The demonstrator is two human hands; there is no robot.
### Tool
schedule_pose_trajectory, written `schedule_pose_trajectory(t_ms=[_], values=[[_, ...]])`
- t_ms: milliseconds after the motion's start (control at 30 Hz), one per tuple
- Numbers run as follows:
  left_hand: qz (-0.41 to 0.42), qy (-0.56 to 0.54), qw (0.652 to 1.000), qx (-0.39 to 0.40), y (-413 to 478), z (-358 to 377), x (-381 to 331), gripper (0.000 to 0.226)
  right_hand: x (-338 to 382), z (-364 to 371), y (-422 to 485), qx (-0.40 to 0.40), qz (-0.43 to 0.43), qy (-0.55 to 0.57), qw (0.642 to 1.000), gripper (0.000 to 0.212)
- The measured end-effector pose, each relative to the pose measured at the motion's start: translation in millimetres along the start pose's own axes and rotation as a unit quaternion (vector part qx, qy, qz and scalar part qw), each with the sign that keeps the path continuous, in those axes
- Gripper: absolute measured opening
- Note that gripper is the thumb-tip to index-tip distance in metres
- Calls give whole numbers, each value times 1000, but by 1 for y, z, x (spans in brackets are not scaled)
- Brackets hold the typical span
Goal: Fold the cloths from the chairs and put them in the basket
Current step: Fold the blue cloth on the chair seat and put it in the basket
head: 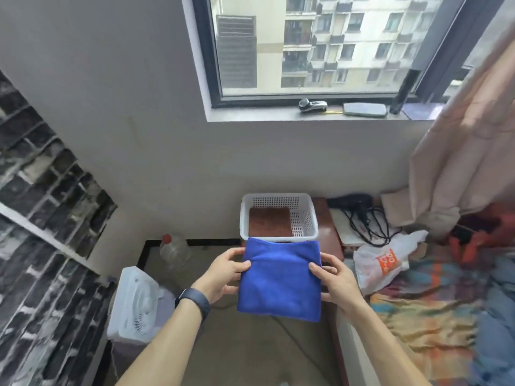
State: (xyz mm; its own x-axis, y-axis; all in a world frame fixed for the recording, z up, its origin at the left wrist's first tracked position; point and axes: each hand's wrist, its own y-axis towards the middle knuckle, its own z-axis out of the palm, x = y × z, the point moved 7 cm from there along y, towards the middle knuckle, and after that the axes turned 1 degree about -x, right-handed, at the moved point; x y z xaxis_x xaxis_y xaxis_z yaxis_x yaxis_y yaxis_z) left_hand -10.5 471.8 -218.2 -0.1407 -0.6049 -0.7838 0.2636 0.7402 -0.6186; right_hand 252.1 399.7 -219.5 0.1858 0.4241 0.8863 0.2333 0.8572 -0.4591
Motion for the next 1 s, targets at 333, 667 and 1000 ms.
schedule_pose_trajectory(t_ms=[333, 667, 1000], values=[[-135, 6, 990, -38, 132, 6, -2, 23, -20, -8, 148, -18, 139, -87, 986, 18], [-167, 12, 982, -89, 285, -22, -44, 24, -6, 17, 310, -38, 167, -137, 976, 27], [-105, 223, 958, -146, 376, -33, -62, 37, -34, 35, 418, -46, 178, -156, 970, 14]])
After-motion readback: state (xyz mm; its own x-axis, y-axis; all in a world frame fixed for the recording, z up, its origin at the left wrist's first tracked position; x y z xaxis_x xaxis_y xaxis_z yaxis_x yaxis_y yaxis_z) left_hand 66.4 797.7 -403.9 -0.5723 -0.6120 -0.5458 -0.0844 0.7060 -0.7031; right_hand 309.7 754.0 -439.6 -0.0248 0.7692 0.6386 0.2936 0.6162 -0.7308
